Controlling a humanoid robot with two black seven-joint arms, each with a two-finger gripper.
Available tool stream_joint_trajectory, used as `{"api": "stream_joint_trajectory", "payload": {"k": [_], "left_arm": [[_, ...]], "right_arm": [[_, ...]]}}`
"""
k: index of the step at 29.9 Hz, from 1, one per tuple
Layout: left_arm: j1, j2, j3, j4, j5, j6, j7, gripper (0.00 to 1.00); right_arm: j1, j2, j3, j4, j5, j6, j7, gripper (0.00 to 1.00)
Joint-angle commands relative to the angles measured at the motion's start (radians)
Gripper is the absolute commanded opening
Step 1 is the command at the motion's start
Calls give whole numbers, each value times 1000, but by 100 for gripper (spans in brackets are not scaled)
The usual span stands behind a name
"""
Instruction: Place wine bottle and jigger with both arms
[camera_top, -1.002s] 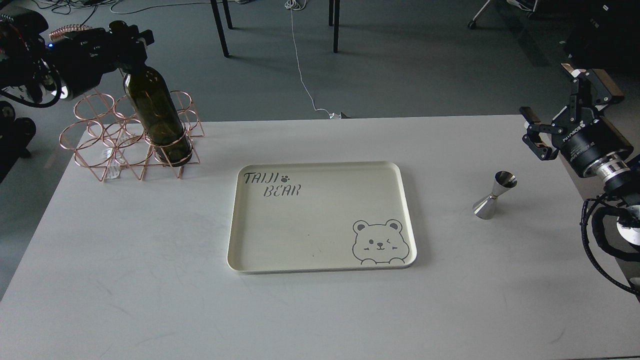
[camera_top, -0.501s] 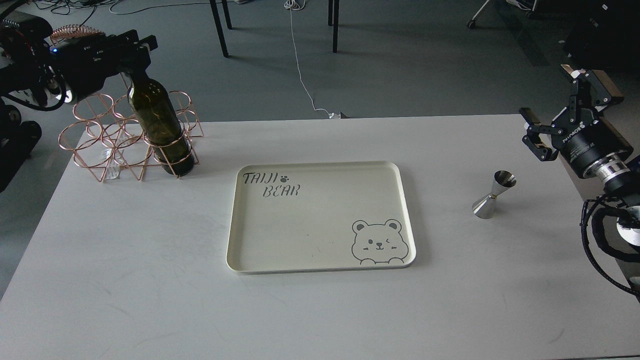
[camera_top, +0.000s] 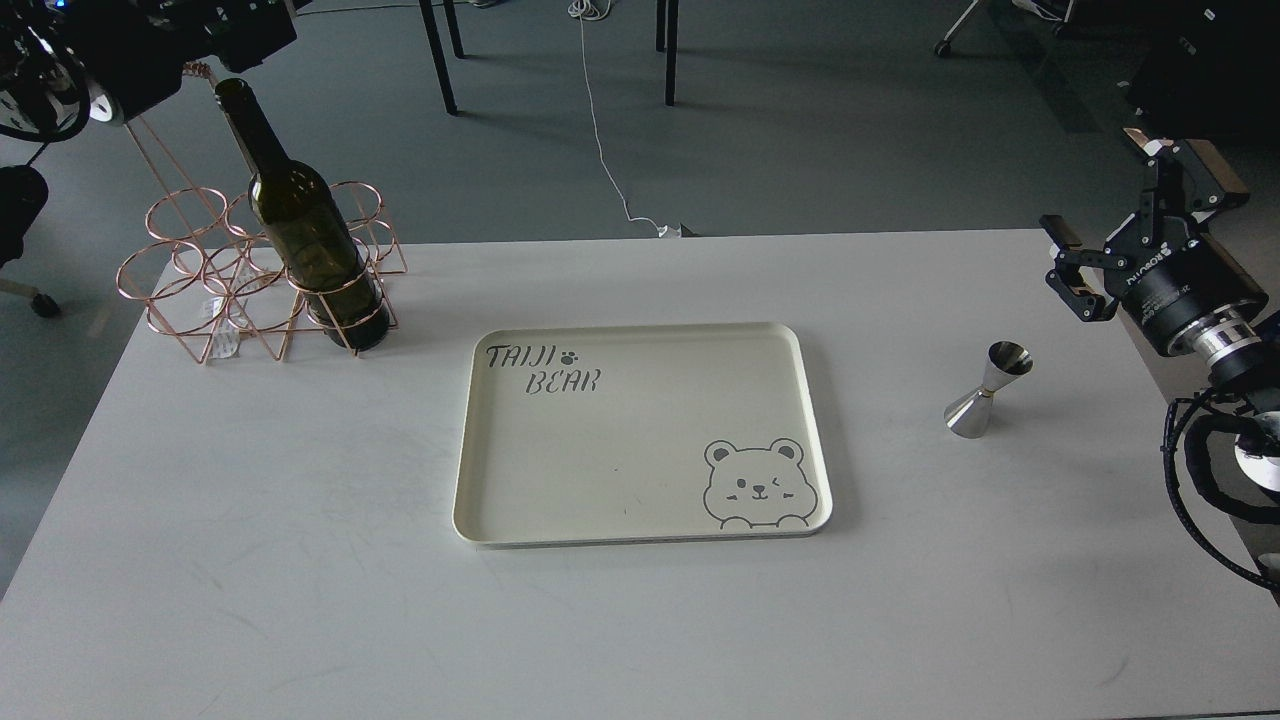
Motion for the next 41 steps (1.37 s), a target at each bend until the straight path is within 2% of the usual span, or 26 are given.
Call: {"api": "stream_joint_trajectory", "payload": {"k": [1,6,9,16,19,20,24,27,31,41], "left_arm": [[-49,11,1,-98,-227,-29,0,96],[-21,17,10,-375,-718,-28,0,98],[90,-33,-10,-481,-941,-23,0,98],[385,-205,-119,-522,-998,-23,0,98],[474,-271,-169,-523,-1003,-24,0,98],[503,-291,-182,-523,-1007,-26,46,98],[582,-355,-228,-522,-1021,-38,188,98],[643,-383,-257,-522,-1032,-44,252,98],[697,-403,-303,-511,-1033,-86,260,98],[754,-438,-352,-497,-1049,-93,263,98]], "right_arm": [[0,4,0,-2,0,0,0,99],[0,8,3,-2,0,0,0,99],[2,20,8,-2,0,0,0,99],[2,30,16,-6,3,-5,0,99],[2,51,36,-15,3,-5,0,99],[3,57,37,-17,3,-5,0,99],[14,62,32,-8,3,11,0,99],[31,98,34,-11,5,8,0,99],[75,157,17,-17,2,-6,0,99],[71,175,-12,-23,-2,-5,0,99]]}}
